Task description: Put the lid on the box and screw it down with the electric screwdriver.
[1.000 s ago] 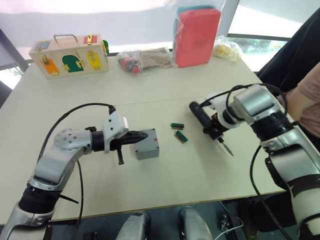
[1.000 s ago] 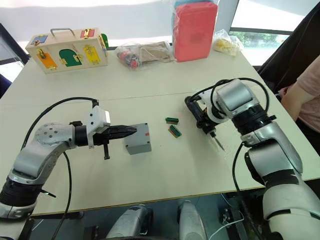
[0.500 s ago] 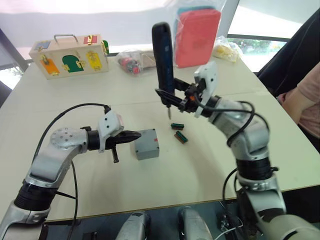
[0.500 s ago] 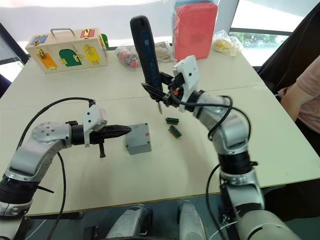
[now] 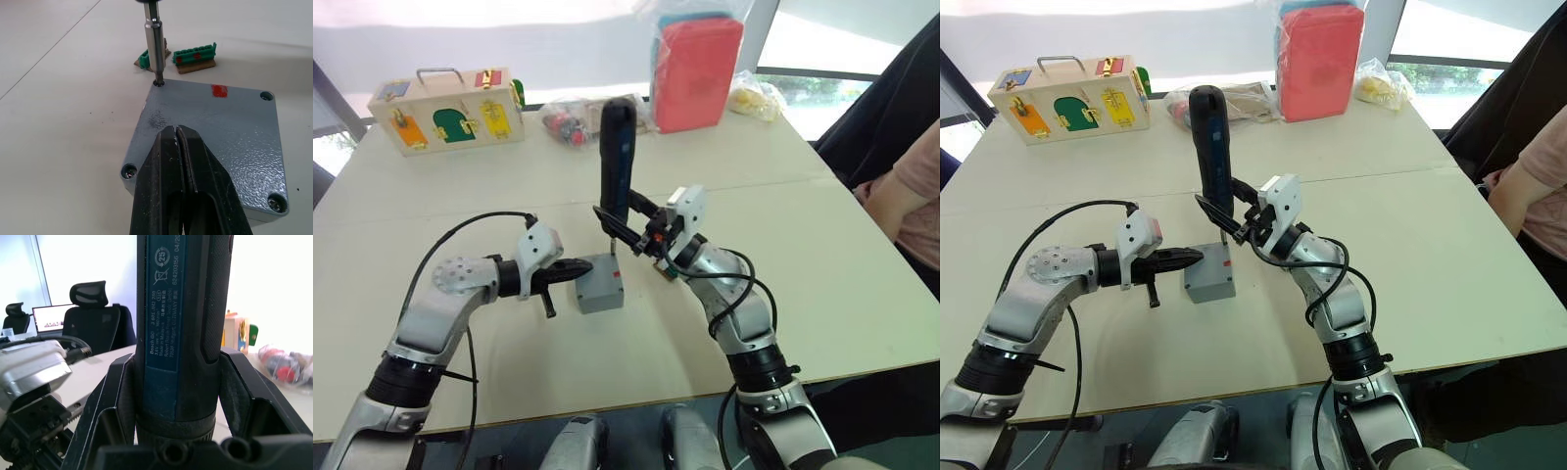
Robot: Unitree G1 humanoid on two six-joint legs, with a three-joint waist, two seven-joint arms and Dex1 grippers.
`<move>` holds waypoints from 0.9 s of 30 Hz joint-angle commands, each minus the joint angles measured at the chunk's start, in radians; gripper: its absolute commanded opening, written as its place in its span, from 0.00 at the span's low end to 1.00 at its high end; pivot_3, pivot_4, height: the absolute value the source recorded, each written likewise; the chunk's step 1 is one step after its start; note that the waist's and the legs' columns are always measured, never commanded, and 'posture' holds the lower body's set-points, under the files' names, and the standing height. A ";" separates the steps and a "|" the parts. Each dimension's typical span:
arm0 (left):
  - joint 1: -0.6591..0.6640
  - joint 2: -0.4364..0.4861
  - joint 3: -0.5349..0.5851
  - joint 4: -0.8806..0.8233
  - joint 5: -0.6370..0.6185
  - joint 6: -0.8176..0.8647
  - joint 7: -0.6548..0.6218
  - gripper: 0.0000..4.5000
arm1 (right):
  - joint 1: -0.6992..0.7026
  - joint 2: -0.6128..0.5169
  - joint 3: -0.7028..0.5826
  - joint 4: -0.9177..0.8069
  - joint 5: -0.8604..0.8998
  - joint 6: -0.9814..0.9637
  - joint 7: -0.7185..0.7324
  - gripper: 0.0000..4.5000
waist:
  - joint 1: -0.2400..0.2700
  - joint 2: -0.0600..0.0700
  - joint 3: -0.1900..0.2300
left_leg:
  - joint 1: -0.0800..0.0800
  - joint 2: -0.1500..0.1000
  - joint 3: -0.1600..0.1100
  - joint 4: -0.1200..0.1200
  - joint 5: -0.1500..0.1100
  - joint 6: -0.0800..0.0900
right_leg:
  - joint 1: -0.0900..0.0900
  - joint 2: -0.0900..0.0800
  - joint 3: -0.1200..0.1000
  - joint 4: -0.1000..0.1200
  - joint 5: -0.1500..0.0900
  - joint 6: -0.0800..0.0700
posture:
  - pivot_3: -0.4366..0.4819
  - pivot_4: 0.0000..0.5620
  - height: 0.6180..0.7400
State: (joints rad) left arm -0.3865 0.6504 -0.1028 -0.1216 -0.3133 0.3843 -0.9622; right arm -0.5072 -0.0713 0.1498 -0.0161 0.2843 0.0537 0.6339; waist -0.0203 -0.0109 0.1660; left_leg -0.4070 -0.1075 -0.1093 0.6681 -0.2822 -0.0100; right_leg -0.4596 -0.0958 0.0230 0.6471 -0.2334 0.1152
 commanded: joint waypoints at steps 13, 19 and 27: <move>-0.007 0.004 -0.026 0.022 0.042 -0.028 -0.048 0.00 | 0.012 -0.007 0.002 -0.035 -0.006 -0.047 -0.004 0.42 | 0.000 0.000 -0.001 | 0.001 0.000 0.000 0.000 0.000 0.000 | 0.001 0.000 0.000 0.000 0.000 0.000 | 0.48 0.27 1.00; -0.003 0.001 -0.025 0.020 0.046 -0.027 -0.048 0.00 | 0.010 -0.022 0.001 -0.065 0.009 -0.015 0.000 0.42 | 0.001 0.001 -0.001 | 0.001 0.000 0.000 0.000 0.000 0.000 | 0.001 0.000 0.000 0.000 0.000 0.000 | 0.48 0.27 1.00; -0.005 -0.002 -0.026 0.018 0.046 -0.025 -0.044 0.00 | 0.012 -0.026 0.010 -0.067 0.004 -0.001 0.003 0.42 | 0.001 0.001 -0.001 | 0.001 0.000 0.000 0.000 0.000 0.000 | 0.001 0.000 0.000 0.000 0.000 0.000 | 0.48 0.27 1.00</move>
State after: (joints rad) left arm -0.3980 0.6442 -0.1077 -0.1003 -0.2838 0.3552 -1.0023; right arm -0.4908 -0.0989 0.1565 -0.0262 0.2791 0.0627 0.6327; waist -0.0194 -0.0102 0.1651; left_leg -0.4059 -0.1075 -0.1093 0.6681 -0.2822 -0.0100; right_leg -0.4583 -0.0958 0.0231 0.6472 -0.2334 0.1152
